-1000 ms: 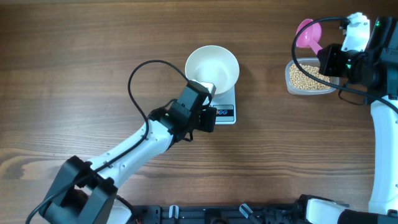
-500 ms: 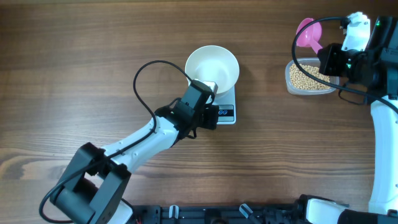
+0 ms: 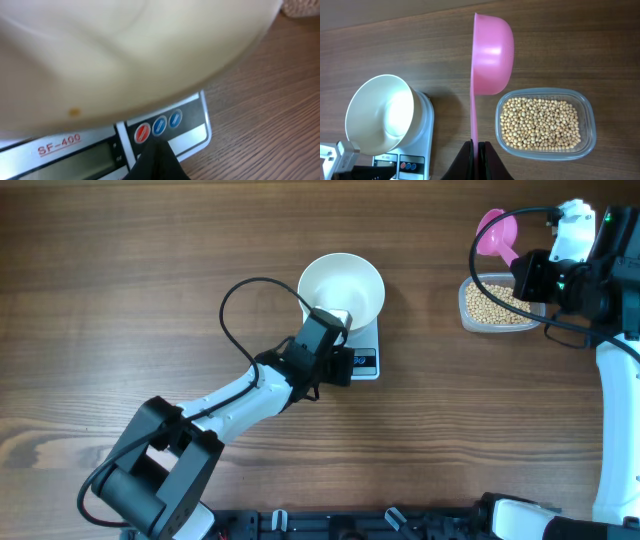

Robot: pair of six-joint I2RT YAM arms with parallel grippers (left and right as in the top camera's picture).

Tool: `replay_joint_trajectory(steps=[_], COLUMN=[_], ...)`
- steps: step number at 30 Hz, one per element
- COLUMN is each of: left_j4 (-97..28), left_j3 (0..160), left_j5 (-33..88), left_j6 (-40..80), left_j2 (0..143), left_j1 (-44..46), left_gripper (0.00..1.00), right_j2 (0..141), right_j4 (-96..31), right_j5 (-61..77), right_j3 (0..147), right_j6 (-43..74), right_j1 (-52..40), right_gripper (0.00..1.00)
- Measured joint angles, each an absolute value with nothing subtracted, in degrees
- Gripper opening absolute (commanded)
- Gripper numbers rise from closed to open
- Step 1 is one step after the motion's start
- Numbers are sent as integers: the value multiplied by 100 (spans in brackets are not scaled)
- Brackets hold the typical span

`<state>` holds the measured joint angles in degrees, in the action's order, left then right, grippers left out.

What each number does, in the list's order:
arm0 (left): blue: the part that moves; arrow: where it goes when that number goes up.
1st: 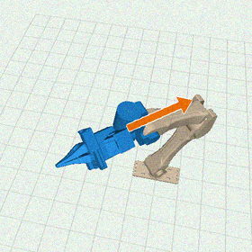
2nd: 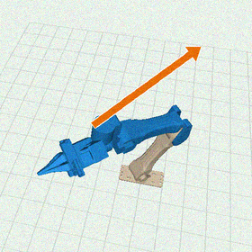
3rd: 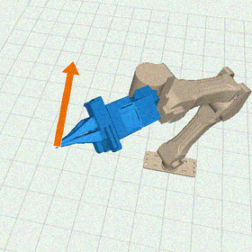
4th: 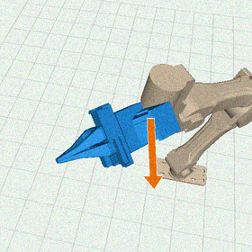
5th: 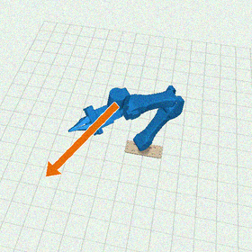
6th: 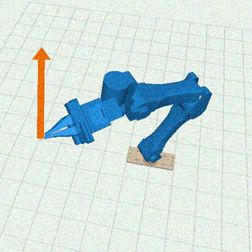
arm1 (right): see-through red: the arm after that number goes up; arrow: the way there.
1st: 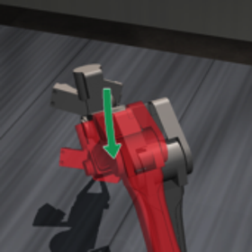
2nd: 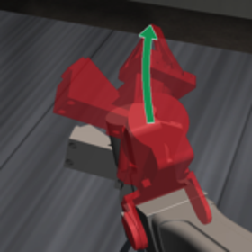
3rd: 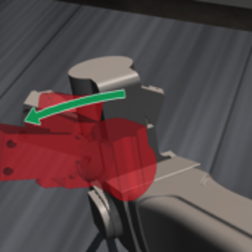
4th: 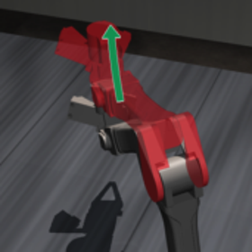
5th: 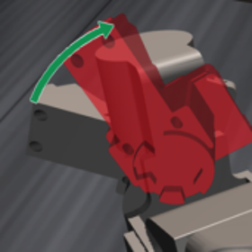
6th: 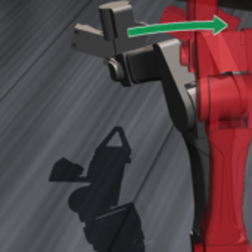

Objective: Scoop item into bowl and weigh 150g on scale

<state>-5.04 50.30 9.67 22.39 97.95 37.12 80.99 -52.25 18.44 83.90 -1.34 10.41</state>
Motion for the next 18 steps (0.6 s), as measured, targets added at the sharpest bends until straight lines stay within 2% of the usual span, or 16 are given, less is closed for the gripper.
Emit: replay_joint_trajectory(steps=[18], left_j4=[-211], left_j3=[5030], left_j5=[969], left_j6=[2567], left_j2=[10053], left_j1=[3712], left_gripper=[4], right_j2=[8099], right_j4=[-5225], right_j5=[1844], right_j3=[8390], right_j6=[-134], right_j1=[1041], right_gripper=[4])
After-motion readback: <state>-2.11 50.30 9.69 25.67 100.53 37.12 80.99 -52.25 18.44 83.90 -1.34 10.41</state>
